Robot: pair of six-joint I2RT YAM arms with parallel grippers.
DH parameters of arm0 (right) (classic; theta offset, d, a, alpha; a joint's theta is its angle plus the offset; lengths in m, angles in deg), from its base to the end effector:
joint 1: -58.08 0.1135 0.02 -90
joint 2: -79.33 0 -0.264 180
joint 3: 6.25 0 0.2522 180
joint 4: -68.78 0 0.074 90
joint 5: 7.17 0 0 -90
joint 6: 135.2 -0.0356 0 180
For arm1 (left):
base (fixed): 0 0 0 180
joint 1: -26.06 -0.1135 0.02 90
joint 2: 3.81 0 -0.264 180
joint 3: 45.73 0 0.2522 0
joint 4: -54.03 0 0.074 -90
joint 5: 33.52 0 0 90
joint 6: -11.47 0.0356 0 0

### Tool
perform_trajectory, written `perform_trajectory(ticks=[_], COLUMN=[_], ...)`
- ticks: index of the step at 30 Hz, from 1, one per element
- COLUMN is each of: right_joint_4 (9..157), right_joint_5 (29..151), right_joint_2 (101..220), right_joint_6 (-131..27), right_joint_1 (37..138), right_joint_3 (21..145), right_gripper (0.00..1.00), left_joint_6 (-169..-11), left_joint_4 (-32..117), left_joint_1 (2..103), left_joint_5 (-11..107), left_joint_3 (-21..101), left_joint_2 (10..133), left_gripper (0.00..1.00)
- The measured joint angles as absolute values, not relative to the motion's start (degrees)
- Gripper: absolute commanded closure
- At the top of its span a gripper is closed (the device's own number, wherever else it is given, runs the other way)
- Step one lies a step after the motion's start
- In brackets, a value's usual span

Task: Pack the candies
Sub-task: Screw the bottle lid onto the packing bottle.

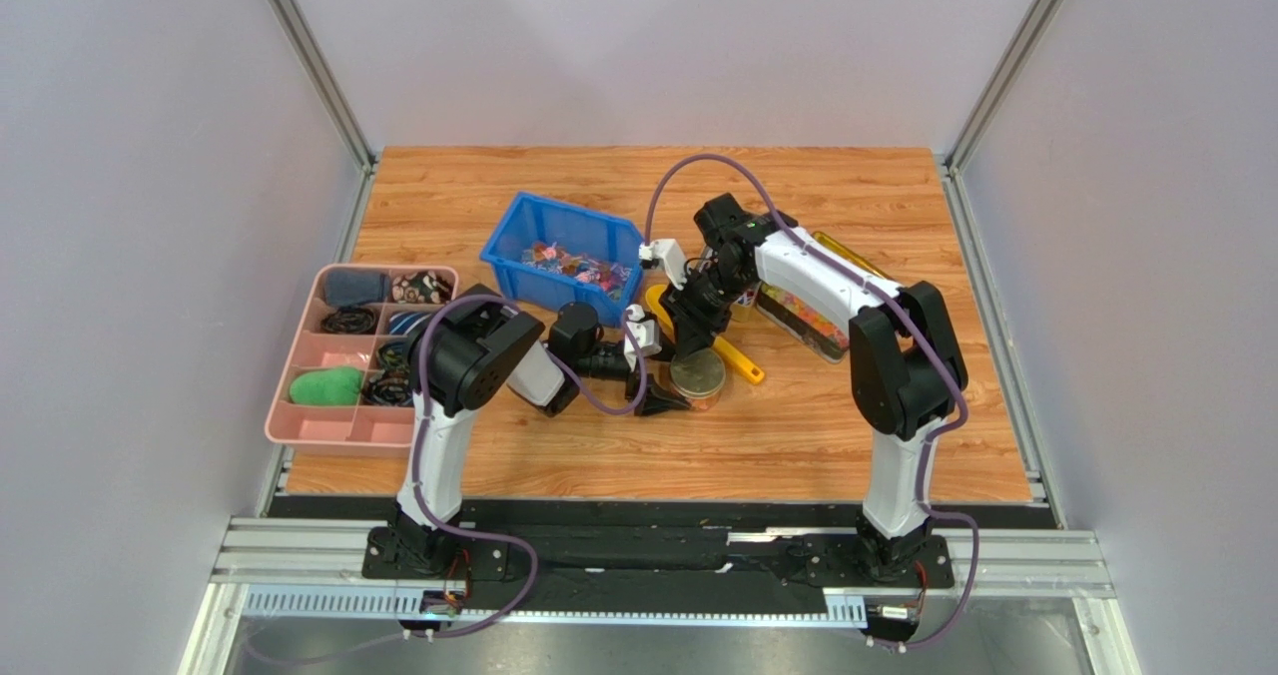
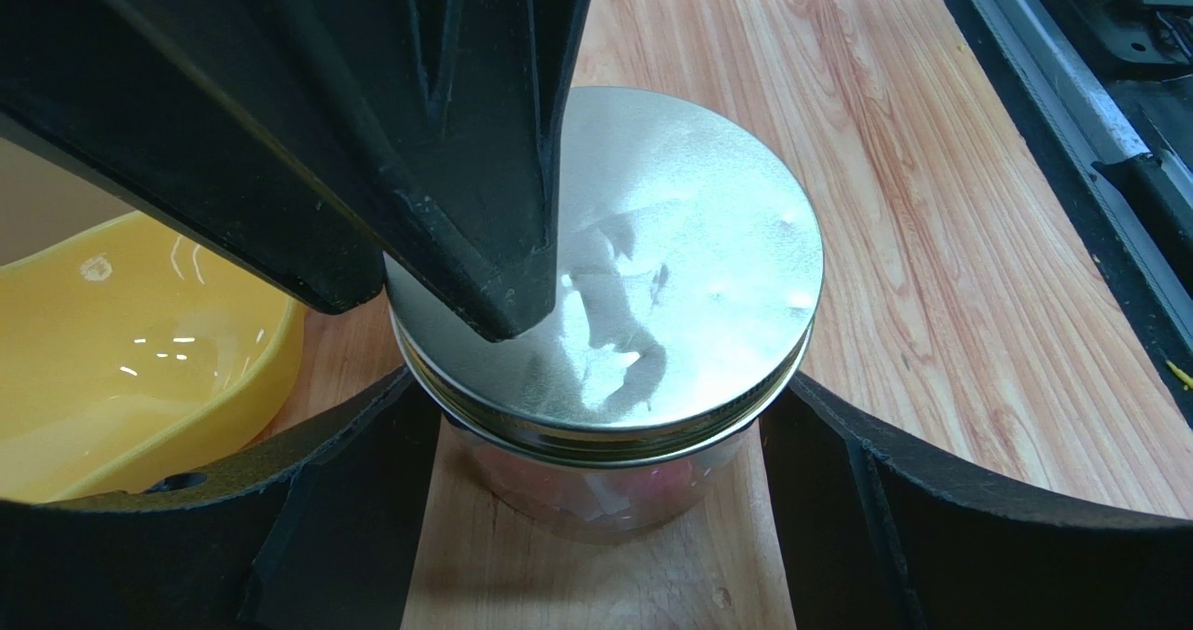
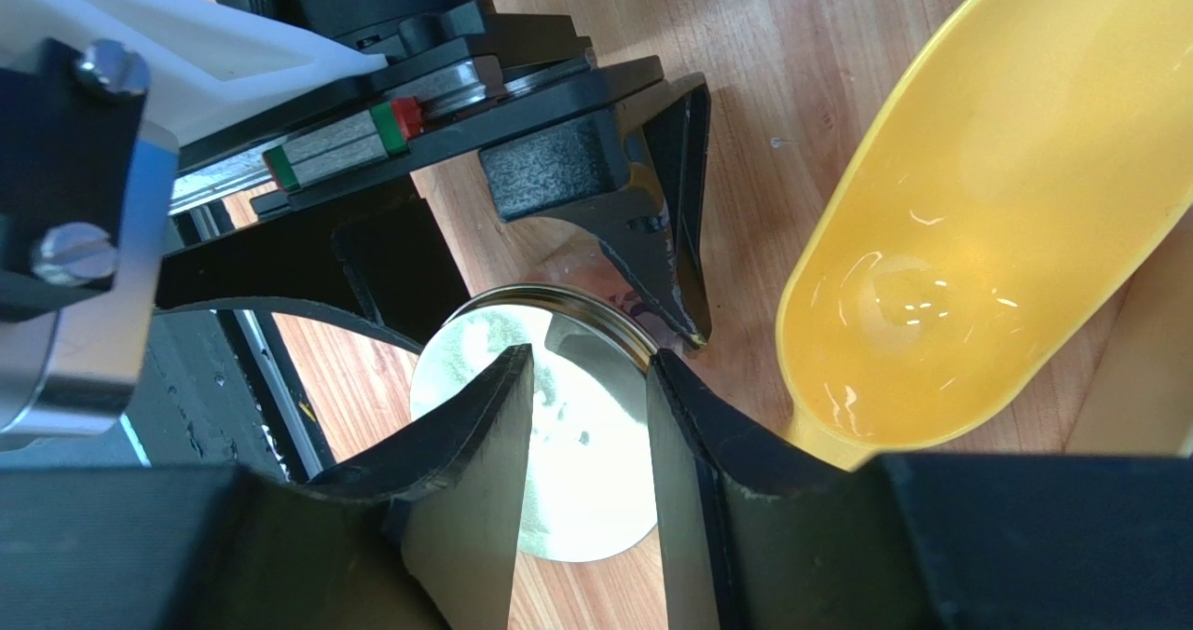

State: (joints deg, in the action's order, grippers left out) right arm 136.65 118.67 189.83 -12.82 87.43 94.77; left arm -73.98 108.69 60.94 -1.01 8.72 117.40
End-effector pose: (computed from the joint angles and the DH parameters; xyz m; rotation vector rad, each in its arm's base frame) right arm 0.3243 0.2063 0.2189 -1.5089 2.3308 0.8889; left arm 0.2678 -0.2233 0.0880 1.2816 1.3446 -1.2580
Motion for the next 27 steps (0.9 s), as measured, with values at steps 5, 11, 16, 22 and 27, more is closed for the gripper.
perform_trajectory(ticks=[5,11,16,22,27], right_joint_4=[136.08,135.73,135.1,133.61,132.56], right_joint_5=[118.36,117.99,118.42,120.13,121.07], right_joint_2=[189.89,190.05,190.4,189.59,188.06], right_joint_6=[-13.06,-13.17,-13.0,-13.0,-12.89], right_joint_1=[87.4,87.27,86.49,85.2,84.26], right_joint_3=[94.56,94.56,94.16,92.19,89.75], right_gripper=[0.66,0.79,0.83,0.84,0.84], left_joint_6=[-74.0,-73.98,-73.98,-73.98,-73.98], left_joint_4=[108.69,108.69,108.69,108.67,108.56], left_joint_1=[60.94,60.94,60.94,60.96,61.33], left_joint_5=[-1.01,-1.01,-1.01,-1.03,-1.29], left_joint_3=[8.72,8.72,8.72,8.72,8.72], left_joint_2=[117.4,117.4,117.4,117.4,117.4], left_gripper=[0.27,0.27,0.27,0.27,0.27])
